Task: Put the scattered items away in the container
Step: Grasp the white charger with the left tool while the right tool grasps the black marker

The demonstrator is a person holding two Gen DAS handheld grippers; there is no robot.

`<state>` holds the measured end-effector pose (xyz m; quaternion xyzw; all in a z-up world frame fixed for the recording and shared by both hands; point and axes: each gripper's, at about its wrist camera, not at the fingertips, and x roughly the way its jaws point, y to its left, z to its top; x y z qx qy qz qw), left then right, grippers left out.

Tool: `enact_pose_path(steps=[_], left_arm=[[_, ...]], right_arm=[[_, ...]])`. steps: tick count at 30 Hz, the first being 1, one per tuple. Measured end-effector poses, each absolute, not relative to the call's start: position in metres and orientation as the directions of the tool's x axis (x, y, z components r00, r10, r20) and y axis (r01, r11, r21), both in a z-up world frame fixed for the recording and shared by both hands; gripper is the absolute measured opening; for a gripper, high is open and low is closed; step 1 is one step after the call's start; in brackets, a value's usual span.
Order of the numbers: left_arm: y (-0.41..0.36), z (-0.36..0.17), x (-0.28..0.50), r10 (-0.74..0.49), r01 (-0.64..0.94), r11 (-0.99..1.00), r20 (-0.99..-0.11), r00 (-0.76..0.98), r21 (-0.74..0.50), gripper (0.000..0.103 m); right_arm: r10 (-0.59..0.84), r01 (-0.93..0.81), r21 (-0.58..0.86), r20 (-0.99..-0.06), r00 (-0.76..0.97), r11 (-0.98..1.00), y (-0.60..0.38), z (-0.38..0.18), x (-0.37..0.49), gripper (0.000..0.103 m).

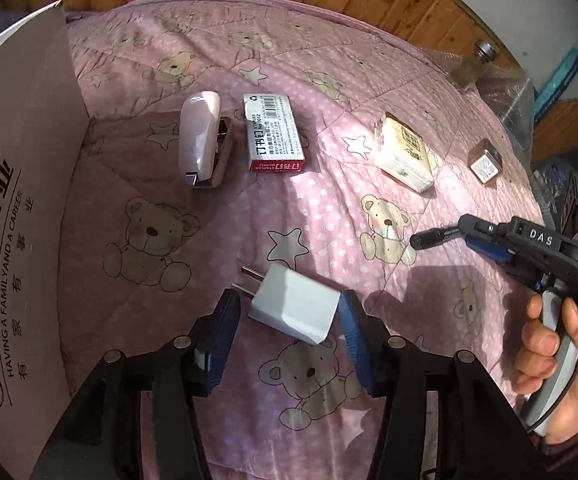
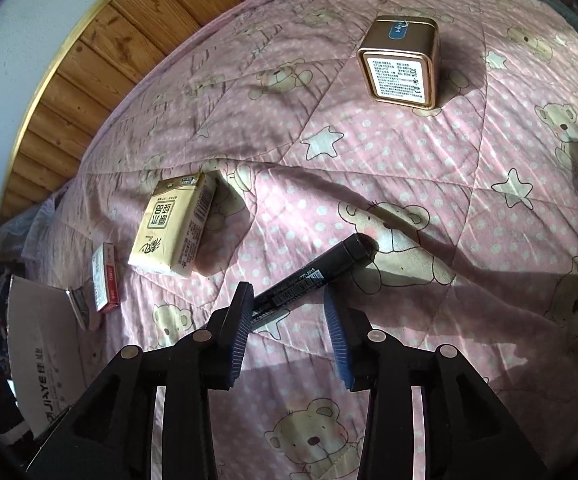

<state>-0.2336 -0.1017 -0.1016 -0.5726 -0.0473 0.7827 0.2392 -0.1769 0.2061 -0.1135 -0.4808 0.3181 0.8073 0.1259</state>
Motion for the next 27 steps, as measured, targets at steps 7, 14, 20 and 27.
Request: enact_pose_path(steps=[7,14,20,27], left_arm=[[-0.081,-0.112,-0.221,0.33,-0.391,-0.896,-0.905,-0.269,-0.211,0.049],[-0.109,-0.094,-0.198,0.381,-0.591,-0.796,-0.868,-0.318,-0.133,0.041],[-0.121,-0.097,-0.193,0.338,-0.459,-0.873,-0.885,-0.321,-0.166,0.054],[-0.123,-0.116,-0.189,0.241,-0.299,-0.942,-0.924,-0.297,-0.15,0.056]], right_arm=[[-0.082,-0.406,0.321,-0.859,-0.505,-0.856,0.194,-0.107,-0.181,0.022],[-0.153,-0.358,0.335,-0.88,-0.45,-0.872,0.199,-0.11,-0.162,0.008],[-0.188,-0.511,0.478,-0.834,-0.519,-0.715,0.213,-0.106,-0.162,0.043],[0.055,-0.503,0.202,-0.891,-0.451,-0.84,0.177,-0.111,-0.205,0.04]])
